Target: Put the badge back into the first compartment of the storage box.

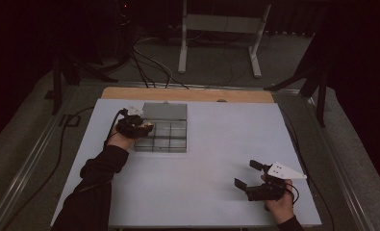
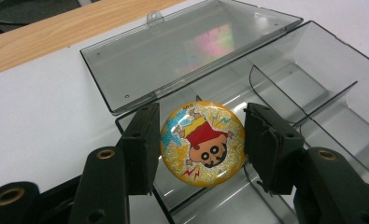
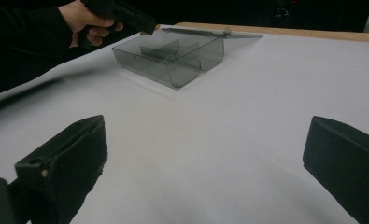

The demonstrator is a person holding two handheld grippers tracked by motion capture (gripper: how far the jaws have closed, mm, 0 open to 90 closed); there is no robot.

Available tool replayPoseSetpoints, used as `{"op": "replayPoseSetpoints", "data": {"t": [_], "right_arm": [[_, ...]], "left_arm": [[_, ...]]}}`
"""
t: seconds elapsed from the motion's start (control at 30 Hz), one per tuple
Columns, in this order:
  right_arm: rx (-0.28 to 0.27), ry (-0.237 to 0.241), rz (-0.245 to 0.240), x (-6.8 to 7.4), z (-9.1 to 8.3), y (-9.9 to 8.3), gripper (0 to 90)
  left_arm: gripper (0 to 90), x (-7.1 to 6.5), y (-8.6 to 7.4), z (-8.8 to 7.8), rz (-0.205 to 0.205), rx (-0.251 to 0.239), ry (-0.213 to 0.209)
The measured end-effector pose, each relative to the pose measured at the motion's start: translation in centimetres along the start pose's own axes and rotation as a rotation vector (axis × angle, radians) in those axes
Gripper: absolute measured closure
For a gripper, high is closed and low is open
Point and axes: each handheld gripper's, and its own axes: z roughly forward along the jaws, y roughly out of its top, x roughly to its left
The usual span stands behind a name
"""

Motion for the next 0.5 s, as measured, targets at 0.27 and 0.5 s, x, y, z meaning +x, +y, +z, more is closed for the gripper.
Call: {"op": "replayPoseSetpoints", "data": {"t": [0.27, 0.5], "right_arm": [[-0.003, -0.003, 0.004, -0.09, -0.07, 0.01, 0.0], [-0.005, -0.001, 0.005, -0.09, -0.1, 0.03, 0.0]], "left_arm": [[48.2, -0.37, 0.14, 0.32, -0.019, -0.005, 0.024], [48.2, -0.78, 0.25, 0.75, -0.014, 0.02, 0.045]]}}
